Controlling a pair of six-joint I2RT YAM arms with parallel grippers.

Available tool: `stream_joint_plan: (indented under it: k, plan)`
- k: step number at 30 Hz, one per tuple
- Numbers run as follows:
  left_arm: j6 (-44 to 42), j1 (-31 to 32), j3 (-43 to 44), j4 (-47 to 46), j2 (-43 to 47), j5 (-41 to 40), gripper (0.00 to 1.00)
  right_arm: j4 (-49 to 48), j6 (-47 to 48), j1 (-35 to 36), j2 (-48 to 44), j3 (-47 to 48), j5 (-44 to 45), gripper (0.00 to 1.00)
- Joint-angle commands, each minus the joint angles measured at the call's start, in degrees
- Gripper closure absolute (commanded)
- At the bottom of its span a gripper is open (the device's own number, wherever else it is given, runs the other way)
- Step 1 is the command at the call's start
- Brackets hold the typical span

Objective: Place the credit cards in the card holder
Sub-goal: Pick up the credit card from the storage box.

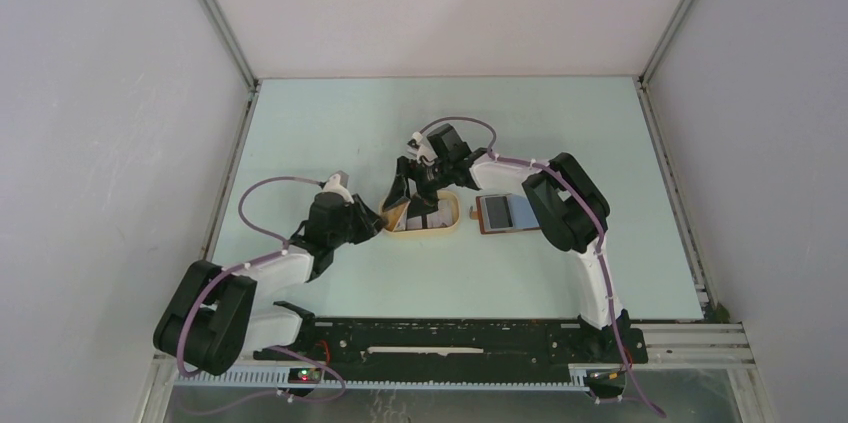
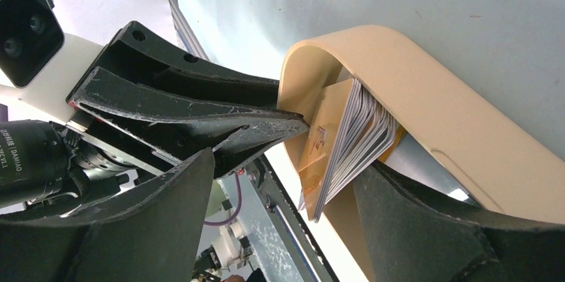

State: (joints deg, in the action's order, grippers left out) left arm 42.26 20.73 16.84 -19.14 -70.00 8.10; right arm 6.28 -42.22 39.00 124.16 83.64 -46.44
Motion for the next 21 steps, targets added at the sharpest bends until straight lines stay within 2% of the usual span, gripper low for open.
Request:
stream_joint_plan:
  k: [1, 9, 21]
  plan:
    - [1.0, 2.0, 1.7, -1.7, -1.2, 8.2, 0.8, 5.0, 1.8, 0.2, 2.7, -0.4, 5.4, 0.15]
    - [1.1, 2.0, 1.6, -1.5, -1.1, 7.8, 0.78, 5.8, 2.8, -1.4, 2.1, -1.1, 4.5, 0.17]
    - [0.9, 2.0, 2.1, -0.8, -1.6, 7.3, 0.76, 1.4, 2.1, -2.7, -0.9, -5.7, 0.2, 0.19]
